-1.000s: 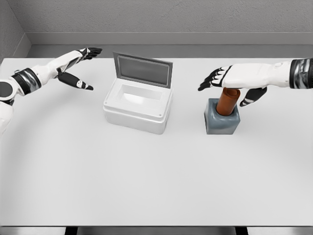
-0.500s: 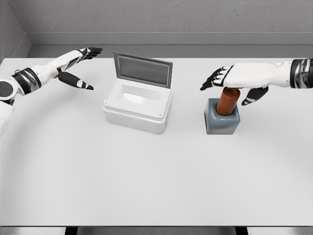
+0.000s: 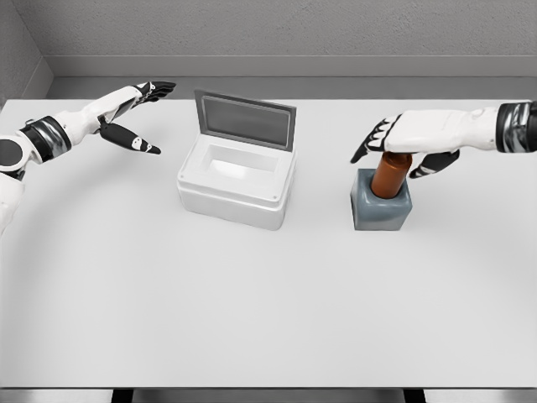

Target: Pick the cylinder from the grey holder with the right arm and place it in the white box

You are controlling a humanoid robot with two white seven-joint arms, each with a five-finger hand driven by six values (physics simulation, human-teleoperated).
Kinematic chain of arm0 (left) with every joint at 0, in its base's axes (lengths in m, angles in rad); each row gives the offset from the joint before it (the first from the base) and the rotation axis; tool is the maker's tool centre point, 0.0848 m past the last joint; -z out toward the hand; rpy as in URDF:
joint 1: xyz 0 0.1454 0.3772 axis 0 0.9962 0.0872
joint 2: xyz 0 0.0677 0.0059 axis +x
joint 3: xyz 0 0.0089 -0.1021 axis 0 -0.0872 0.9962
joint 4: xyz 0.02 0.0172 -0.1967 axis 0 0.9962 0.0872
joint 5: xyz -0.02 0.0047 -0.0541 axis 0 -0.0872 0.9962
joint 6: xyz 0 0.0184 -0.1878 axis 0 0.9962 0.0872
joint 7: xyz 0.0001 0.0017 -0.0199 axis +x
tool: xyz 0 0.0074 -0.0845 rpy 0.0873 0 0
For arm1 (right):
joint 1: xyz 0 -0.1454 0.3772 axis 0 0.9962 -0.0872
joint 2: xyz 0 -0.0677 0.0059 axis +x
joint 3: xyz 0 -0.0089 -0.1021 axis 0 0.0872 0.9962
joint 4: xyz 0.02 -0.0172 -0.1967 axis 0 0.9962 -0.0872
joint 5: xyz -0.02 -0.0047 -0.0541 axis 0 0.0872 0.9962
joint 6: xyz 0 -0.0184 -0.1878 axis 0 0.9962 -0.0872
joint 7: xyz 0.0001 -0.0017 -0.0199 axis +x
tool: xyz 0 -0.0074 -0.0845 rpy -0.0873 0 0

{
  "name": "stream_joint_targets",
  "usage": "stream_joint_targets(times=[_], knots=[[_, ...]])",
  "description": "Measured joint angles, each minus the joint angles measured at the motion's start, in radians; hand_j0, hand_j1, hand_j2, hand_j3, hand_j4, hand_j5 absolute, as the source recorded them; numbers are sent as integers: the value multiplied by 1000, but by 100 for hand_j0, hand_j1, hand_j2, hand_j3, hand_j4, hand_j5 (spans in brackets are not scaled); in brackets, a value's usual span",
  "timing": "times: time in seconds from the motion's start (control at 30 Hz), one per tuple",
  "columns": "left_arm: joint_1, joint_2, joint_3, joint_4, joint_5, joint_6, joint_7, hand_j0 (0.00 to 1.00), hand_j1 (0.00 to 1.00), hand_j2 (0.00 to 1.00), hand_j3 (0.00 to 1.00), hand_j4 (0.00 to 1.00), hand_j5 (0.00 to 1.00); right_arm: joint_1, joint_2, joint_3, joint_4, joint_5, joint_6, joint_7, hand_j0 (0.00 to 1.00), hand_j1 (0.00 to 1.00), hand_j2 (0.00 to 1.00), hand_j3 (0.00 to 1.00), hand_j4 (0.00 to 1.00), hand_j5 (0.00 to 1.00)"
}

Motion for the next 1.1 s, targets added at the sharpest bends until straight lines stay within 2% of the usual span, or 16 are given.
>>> stream_joint_targets(times=[0.2,0.27,0.7,1.1], knots=[[0,0,0,0,0,0,0,100,100,100,100,100,100,2,0,4,1,9,0,0,68,68,68,68,68,68],[0,0,0,0,0,0,0,100,100,100,100,100,100,-2,1,5,1,10,0,0,46,46,46,46,46,46],[0,0,0,0,0,0,0,100,100,100,100,100,100,-3,0,1,16,10,0,0,43,43,43,43,43,43],[0,0,0,0,0,0,0,100,100,100,100,100,100,-51,-46,-12,-25,-2,-1,0,43,43,43,43,43,43]])
